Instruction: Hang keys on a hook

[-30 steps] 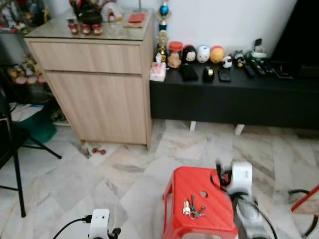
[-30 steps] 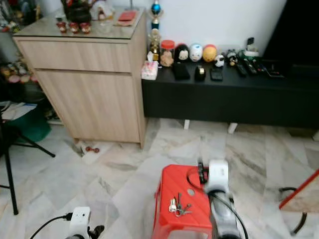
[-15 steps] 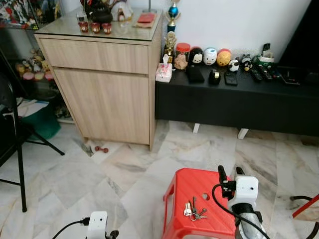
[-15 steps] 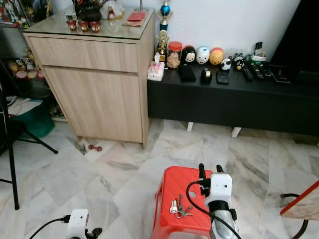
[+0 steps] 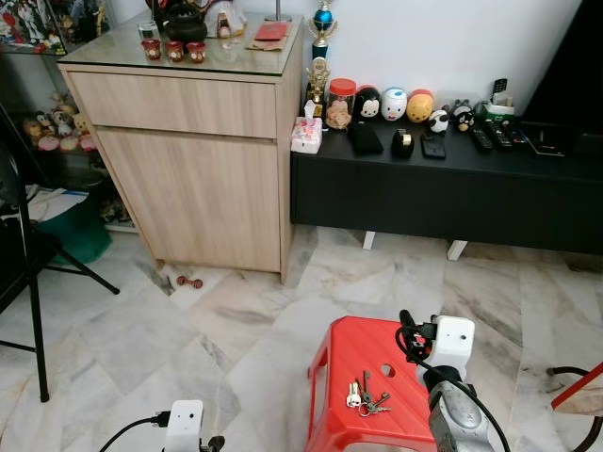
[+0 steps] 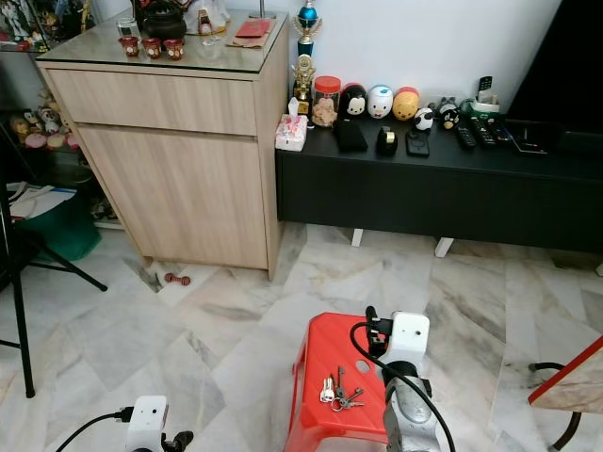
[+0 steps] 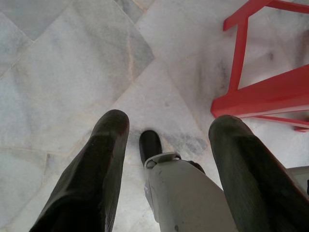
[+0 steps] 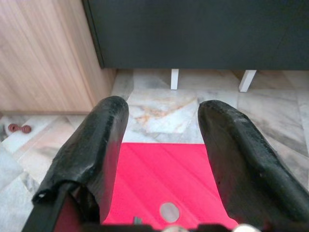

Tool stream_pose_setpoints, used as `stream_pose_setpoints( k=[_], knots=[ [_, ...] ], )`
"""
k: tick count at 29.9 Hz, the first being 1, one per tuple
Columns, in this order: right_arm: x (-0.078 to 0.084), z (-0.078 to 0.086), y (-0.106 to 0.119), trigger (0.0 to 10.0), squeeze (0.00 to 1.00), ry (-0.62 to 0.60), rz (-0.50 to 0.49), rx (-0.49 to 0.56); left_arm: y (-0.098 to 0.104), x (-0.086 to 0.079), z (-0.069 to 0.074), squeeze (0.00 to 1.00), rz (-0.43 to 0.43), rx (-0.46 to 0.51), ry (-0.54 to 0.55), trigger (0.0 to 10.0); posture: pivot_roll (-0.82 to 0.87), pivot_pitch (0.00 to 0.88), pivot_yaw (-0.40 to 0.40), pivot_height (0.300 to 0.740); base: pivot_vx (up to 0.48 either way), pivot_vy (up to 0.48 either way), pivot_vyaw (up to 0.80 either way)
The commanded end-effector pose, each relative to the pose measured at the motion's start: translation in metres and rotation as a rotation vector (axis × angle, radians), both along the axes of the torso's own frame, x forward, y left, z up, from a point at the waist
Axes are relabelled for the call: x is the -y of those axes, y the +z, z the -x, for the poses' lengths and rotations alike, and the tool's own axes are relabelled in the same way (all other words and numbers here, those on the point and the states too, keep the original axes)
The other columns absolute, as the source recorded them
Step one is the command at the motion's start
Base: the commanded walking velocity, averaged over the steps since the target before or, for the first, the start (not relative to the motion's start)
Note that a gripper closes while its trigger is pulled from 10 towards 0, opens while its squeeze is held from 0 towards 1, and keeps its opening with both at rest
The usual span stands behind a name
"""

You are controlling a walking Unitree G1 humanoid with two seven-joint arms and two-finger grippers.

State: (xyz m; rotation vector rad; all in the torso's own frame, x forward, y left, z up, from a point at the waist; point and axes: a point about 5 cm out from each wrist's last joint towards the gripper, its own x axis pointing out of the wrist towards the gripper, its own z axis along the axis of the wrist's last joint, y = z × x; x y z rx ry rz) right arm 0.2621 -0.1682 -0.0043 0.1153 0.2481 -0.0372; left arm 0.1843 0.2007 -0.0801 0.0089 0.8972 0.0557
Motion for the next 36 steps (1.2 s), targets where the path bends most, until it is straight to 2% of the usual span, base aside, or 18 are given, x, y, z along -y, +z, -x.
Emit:
stream_pose_setpoints(
  k=[1,13,30,36],
  knots=[
    [0.001,0.002,-0.002,10.0,0.0,-0.001,0.009,-0.004,-0.002,0.001,0.004,0.0,0.005,-0.011,0.006,10.0,-0.01,0.0,-0.055,0.74,0.0,0.0,0.0],
    [-0.004,-0.001,-0.005,10.0,0.0,0.049,0.026,-0.055,-0.001,0.003,0.001,0.0,0.005,-0.003,0.006,10.0,-0.01,0.0,-0.062,0.74,0.0,0.0,0.0],
    [-0.007,-0.005,-0.005,10.0,0.0,0.049,0.003,-0.059,0.0,0.0,0.0,0.0,0.006,-0.001,0.011,10.0,0.0,0.0,-0.055,0.652,0.0,0.0,0.0],
    [0.0,-0.006,-0.003,10.0,0.0,0.019,-0.02,-0.047,-0.001,0.0,0.002,0.0,0.008,-0.009,0.008,10.0,-0.01,0.0,-0.053,0.652,0.0,0.0,0.0]
  ],
)
